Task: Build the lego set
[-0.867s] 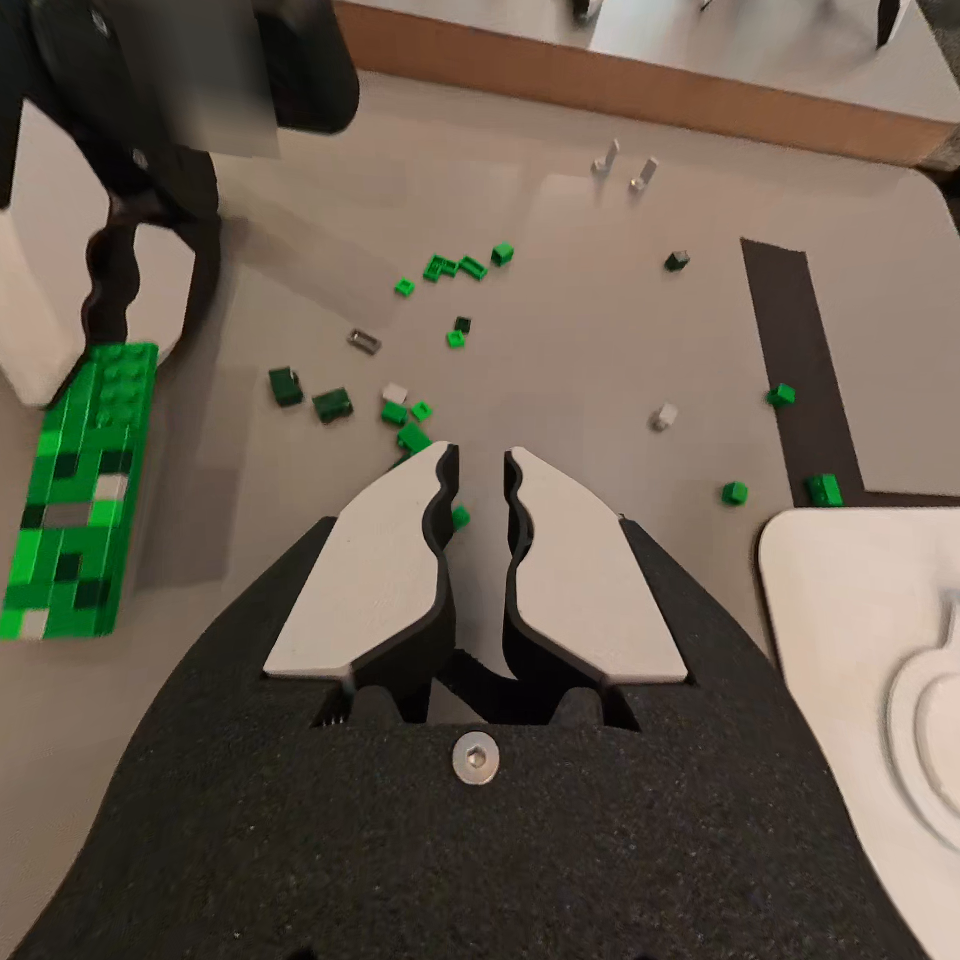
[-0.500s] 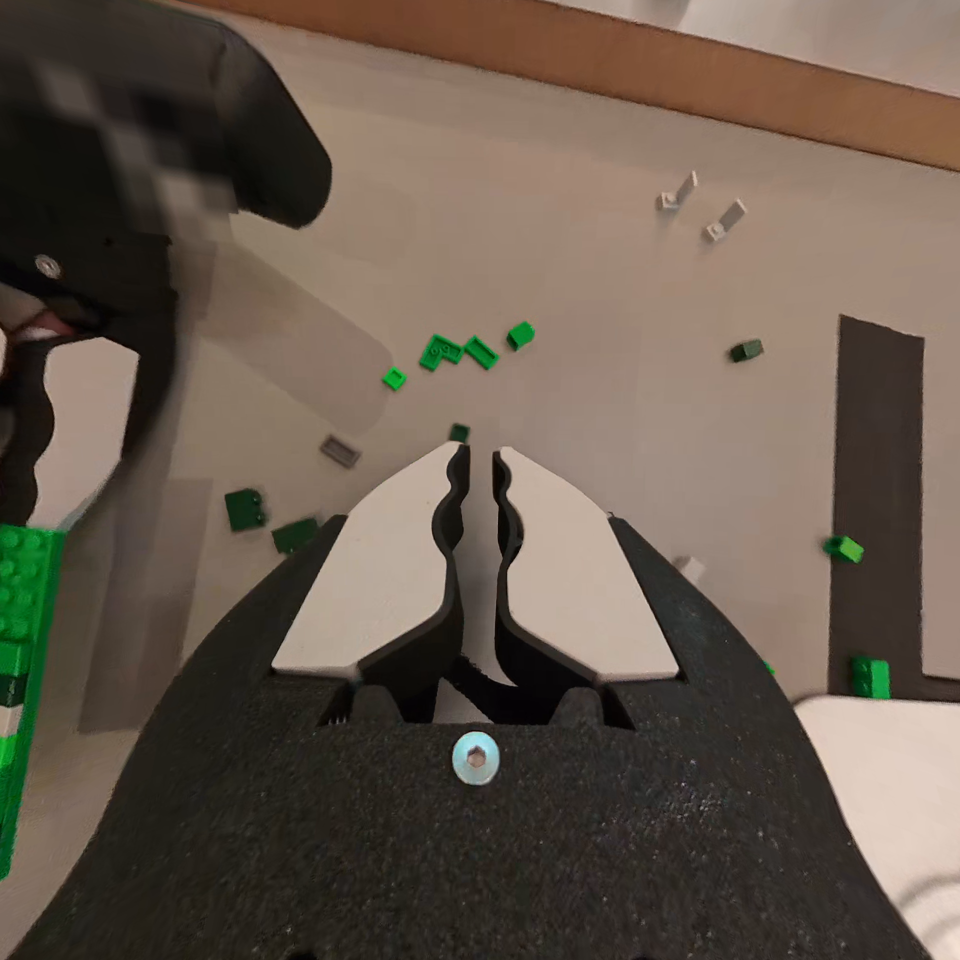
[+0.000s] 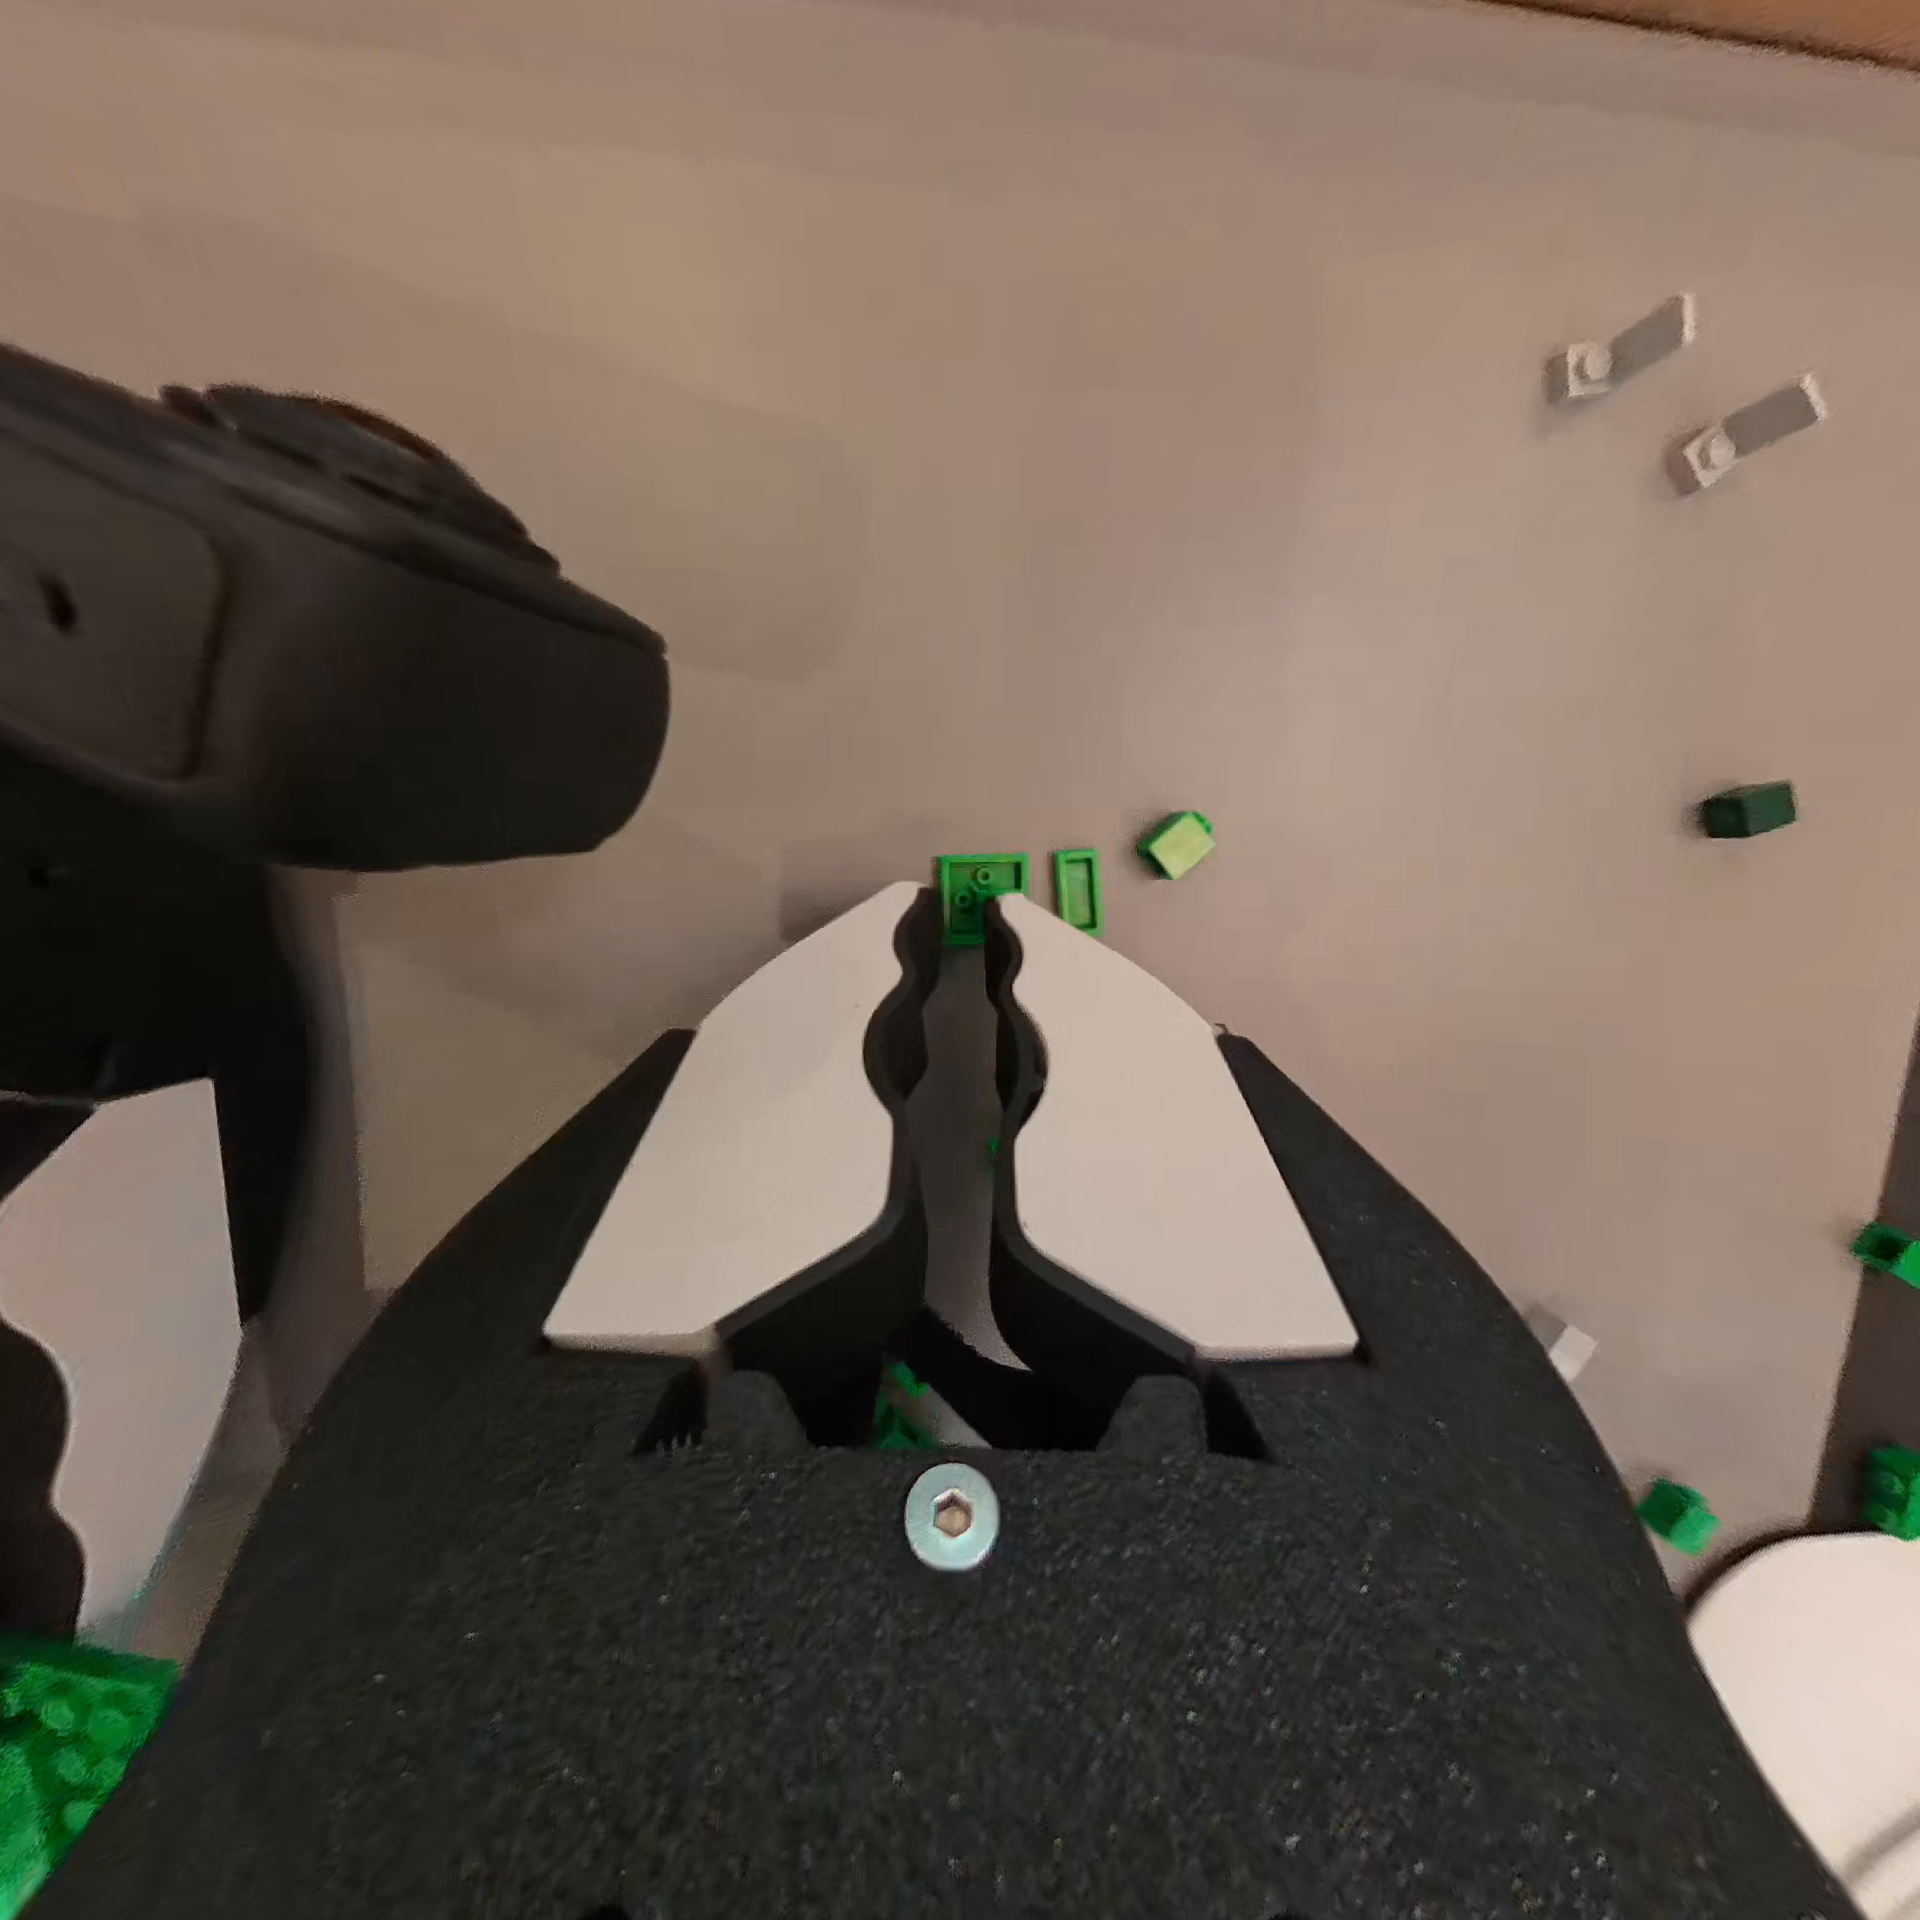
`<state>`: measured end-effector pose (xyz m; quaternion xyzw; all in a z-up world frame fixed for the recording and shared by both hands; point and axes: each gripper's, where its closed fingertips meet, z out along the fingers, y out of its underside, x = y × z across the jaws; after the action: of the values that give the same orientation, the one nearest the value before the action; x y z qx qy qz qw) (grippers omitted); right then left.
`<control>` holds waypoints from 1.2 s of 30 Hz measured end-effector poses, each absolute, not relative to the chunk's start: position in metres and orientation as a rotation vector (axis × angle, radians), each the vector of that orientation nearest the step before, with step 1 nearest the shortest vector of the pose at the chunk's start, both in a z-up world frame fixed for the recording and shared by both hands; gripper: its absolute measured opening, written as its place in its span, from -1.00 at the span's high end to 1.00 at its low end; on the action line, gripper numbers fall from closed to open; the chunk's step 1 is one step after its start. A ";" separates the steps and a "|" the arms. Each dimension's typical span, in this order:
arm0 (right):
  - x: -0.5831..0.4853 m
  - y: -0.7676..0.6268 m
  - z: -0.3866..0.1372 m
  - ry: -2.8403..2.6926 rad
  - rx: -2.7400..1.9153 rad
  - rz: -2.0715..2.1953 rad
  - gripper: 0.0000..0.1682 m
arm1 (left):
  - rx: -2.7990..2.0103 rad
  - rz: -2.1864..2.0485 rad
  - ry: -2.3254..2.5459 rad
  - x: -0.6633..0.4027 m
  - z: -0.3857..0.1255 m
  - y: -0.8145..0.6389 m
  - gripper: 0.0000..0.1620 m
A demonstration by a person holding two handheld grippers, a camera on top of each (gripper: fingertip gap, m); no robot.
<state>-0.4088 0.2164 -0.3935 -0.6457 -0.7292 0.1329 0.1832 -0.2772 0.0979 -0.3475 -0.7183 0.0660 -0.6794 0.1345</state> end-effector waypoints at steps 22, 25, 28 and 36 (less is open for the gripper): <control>-0.229 0.141 -0.321 -1.730 -1.371 0.562 0.91 | -2.141 -1.735 0.169 -0.272 -0.350 0.107 0.73; -0.220 0.129 -0.323 -1.699 -1.370 0.594 0.91 | -2.135 -1.638 0.142 -0.275 -0.347 0.105 0.47; -0.217 0.120 -0.319 -1.650 -1.301 0.610 0.91 | -2.179 -1.412 0.096 -0.288 -0.351 0.105 0.24; -0.232 0.087 -0.278 -1.439 -1.079 0.903 0.91 | -1.768 -1.100 0.275 -0.277 -0.292 0.089 0.47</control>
<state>-0.2316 0.0873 -0.2776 -0.4531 -0.6041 0.3790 0.5349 -0.2774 0.0894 -0.2915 -0.7302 0.1136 -0.4544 0.4974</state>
